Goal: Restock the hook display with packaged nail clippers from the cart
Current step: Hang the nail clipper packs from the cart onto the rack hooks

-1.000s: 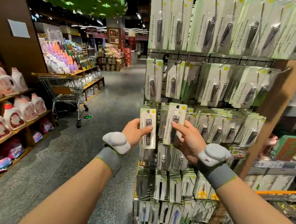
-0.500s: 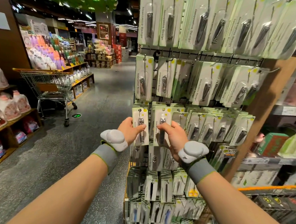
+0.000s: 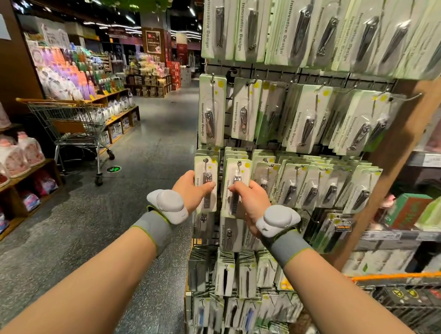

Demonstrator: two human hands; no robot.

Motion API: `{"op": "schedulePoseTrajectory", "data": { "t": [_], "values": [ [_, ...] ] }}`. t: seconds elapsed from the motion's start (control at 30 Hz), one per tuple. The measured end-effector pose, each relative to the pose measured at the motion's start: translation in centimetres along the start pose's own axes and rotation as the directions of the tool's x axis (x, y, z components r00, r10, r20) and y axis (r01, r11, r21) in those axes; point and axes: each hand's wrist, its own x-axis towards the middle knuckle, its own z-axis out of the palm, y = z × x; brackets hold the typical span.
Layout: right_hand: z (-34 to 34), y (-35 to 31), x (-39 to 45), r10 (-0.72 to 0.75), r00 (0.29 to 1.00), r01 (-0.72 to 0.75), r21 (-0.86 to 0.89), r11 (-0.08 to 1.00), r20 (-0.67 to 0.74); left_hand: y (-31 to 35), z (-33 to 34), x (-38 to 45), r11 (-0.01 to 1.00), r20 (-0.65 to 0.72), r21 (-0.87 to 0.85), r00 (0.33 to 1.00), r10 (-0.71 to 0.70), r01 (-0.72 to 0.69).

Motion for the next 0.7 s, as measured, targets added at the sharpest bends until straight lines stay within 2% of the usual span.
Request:
{"op": "schedulePoseTrajectory", "data": {
  "t": [0.13,0.4,0.57,0.7],
  "values": [
    [0.1,-0.5,0.1,0.033,0.999,-0.034,-0.095,0.995,-0.006,0.2,0.2,0.0,0.999,-0.011,0.035,1.0,-0.008,0.008],
    [-0.3,0.1,0.0,0.057,0.998,-0.058,-0.156,0.986,-0.01,-0.1,0.2,-1.1,0.985,-0.045,0.154,0.997,-0.07,0.076],
    [-0.9,0.5,-1.2,0.045,0.997,-0.058,-0.206,0.977,-0.07,-0.4,-0.2,-2.4,0.942,0.012,0.308,0.99,-0.141,0.131],
    [-1.6,0.2,-2.5,0.016,0.994,-0.043,-0.262,0.964,-0.106,0.1,-0.7,-3.2,0.856,0.089,0.499,0.974,-0.21,0.139]
  ]
}}
